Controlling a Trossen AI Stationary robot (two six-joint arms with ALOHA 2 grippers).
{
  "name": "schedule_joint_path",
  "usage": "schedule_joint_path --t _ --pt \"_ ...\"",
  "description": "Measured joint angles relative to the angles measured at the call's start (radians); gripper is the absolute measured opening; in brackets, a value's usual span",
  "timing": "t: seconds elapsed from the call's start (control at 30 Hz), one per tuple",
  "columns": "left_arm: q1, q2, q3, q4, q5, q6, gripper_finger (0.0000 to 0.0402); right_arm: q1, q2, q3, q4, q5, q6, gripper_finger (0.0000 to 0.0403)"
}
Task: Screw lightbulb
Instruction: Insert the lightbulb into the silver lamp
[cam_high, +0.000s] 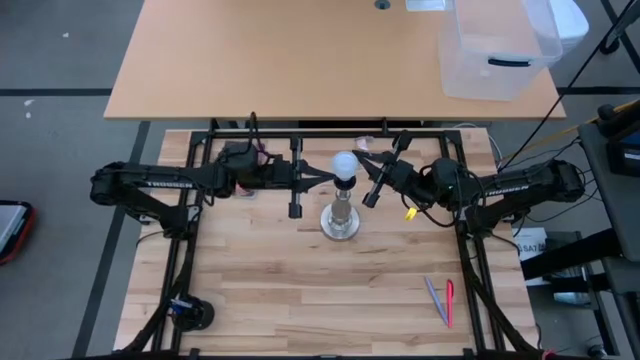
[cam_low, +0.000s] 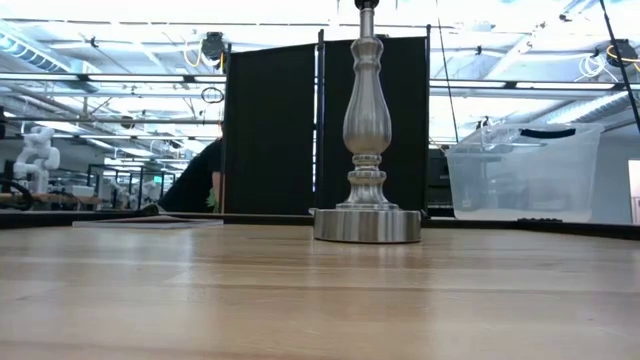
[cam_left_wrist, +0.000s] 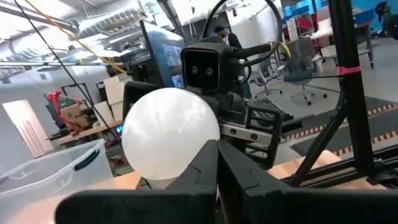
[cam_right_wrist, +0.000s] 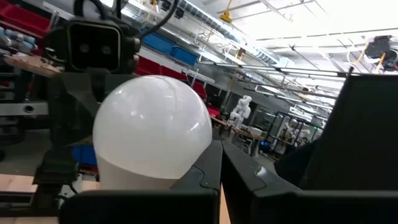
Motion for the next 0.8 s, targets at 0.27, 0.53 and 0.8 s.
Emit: schedule_joint_path --t 0.27,0.53,0.8 --pt "0.005 0.015 0.007 -0.005 0.0 0.0 0.0002 0.001 0.0 0.001 -0.025 0.01 0.003 0.0" --pt "0.012 0.016 0.007 -0.019 -0.006 -0.004 0.0002 0.033 0.0 0.001 -0.057 0.077 -0.015 0.0" --pt "0.02 0.016 0.007 -0.035 -0.008 -0.017 0.0002 0.083 0.001 0.0 -0.061 0.166 -0.048 0.0"
